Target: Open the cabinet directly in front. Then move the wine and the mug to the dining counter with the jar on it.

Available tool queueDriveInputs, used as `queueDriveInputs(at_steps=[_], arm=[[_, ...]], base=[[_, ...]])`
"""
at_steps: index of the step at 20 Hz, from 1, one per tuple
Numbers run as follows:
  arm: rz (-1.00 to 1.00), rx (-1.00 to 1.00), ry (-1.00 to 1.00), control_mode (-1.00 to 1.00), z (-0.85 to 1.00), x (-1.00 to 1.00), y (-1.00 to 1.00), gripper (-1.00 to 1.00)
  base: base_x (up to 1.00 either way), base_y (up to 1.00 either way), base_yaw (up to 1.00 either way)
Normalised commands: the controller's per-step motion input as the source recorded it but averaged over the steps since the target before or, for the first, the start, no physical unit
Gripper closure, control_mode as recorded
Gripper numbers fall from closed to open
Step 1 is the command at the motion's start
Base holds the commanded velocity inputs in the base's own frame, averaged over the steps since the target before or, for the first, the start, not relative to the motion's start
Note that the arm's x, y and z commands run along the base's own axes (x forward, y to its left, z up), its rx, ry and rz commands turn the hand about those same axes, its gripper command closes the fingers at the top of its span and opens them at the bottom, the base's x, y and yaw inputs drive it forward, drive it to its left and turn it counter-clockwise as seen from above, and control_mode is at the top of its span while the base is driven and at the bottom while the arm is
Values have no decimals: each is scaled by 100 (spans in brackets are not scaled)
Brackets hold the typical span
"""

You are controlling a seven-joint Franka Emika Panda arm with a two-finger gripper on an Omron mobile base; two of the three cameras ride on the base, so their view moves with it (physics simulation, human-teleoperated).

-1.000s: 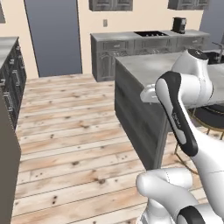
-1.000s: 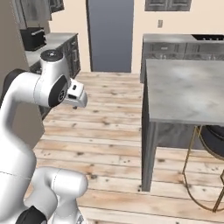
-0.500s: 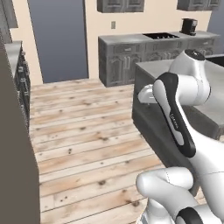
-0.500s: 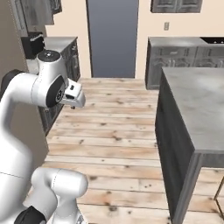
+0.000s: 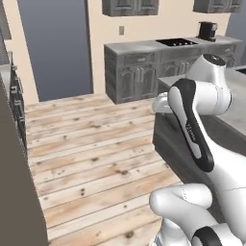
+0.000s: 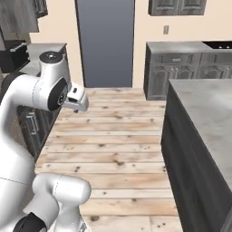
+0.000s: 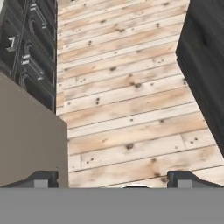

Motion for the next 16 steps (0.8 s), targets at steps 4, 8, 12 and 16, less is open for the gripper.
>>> queueDriveInputs(at_steps=[4, 8, 12, 16], arm=[[0, 0, 0, 100, 0, 0, 0, -100], [0, 0, 0, 100, 0, 0, 0, -100], [0, 0, 0, 100, 0, 0, 0, -100], [0, 0, 0, 100, 0, 0, 0, -100]], base=[[100, 0, 8], [100, 2, 1], [100, 2, 0], [100, 3, 4]])
